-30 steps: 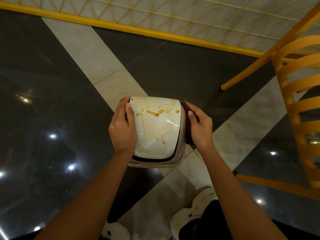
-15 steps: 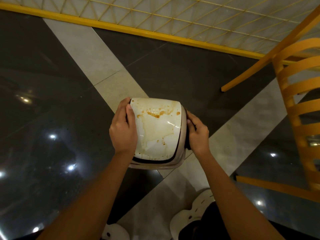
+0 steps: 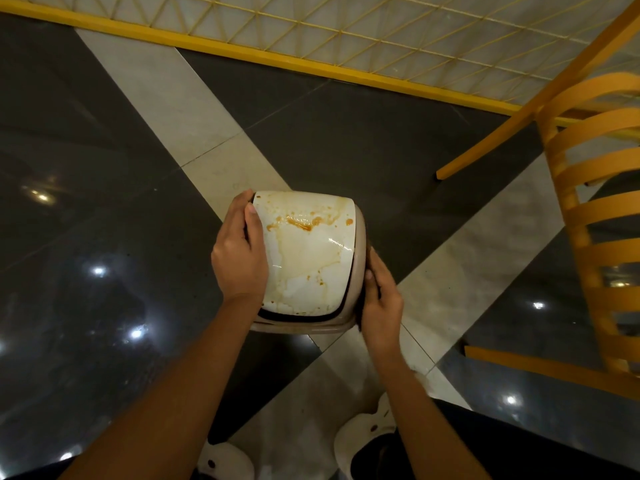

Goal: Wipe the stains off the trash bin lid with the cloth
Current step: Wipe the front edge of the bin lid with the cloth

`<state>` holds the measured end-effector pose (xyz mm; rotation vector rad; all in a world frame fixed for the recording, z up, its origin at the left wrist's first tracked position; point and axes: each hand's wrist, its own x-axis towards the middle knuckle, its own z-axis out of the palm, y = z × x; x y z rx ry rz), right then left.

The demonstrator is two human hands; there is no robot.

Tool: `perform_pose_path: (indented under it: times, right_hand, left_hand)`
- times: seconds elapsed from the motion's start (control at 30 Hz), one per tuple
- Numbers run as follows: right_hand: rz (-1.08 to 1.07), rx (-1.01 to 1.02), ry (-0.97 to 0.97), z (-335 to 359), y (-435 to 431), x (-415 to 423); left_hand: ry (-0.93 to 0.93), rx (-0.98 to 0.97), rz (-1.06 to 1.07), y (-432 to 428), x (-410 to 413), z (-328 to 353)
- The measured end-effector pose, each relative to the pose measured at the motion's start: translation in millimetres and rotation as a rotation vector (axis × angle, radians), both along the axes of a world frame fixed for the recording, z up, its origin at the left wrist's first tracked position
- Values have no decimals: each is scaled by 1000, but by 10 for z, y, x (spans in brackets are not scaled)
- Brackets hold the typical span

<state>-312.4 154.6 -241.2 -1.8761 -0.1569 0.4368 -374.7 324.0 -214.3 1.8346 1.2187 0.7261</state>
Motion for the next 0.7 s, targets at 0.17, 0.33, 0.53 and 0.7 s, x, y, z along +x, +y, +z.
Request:
perform_pose_path:
  times: [0.17,0.33,0.53,0.7]
  right_hand:
    - [-69,32,-3,24,-82,-285]
    - [-75,-23,66,-18,133,198]
    - [-106,23,-19,3,24,-139]
    - [-108,12,-12,-16,-6,-207]
  left_hand:
    - [4,10,-17,2,-6,-4]
    - [5,5,-24,8,-5,-14]
    - [15,-8,-11,-10,0,11]
    - [11,-6,-10,5,4,-6]
